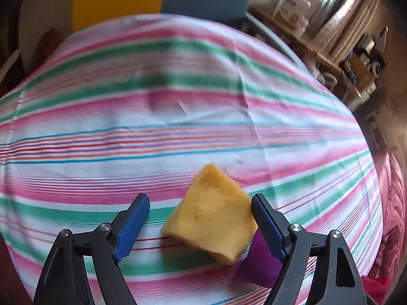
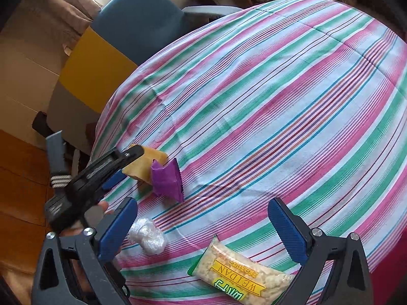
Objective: Organize objects
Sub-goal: 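Grasp the yellow sponge with the left gripper while right gripper grasps the clear plastic bag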
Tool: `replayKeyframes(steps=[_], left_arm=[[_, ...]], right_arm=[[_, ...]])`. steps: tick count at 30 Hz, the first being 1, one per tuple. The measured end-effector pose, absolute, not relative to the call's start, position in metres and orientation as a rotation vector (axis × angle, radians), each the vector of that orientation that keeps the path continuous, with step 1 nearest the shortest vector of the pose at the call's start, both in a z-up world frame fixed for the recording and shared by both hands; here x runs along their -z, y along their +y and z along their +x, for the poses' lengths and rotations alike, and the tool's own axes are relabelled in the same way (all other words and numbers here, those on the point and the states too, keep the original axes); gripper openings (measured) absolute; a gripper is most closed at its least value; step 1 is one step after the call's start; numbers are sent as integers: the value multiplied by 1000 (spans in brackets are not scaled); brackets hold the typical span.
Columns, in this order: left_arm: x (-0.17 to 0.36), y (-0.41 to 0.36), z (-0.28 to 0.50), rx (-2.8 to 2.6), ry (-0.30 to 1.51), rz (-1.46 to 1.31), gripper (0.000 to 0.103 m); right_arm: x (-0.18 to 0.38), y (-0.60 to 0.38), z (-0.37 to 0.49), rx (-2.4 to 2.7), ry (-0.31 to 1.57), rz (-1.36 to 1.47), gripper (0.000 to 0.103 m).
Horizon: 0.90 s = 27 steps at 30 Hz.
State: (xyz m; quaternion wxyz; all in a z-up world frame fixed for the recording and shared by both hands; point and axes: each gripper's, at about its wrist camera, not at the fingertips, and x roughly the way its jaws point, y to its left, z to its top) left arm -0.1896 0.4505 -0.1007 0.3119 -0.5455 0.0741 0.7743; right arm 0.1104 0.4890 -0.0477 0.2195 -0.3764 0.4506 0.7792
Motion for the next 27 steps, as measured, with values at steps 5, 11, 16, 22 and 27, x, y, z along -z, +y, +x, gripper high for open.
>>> replayKeyframes(steps=[5, 11, 16, 22, 27], left_arm=[[95, 428, -183, -2011, 156, -1412, 54], [92, 360, -169, -2049, 113, -1450, 52], [90, 317, -131, -2045, 106, -1473, 53], [90, 281, -74, -2047, 79, -1484, 53], [85, 280, -23, -2036, 198, -1383, 53]], right_arm=[[52, 491, 110, -2135, 1243, -1055, 103], [52, 492, 110, -2129, 1225, -1048, 103], [53, 491, 107, -2126, 1198, -1068, 103], [53, 480, 97, -2179, 1139, -1130, 103], [51, 464, 85, -2273, 1086, -1183, 103]])
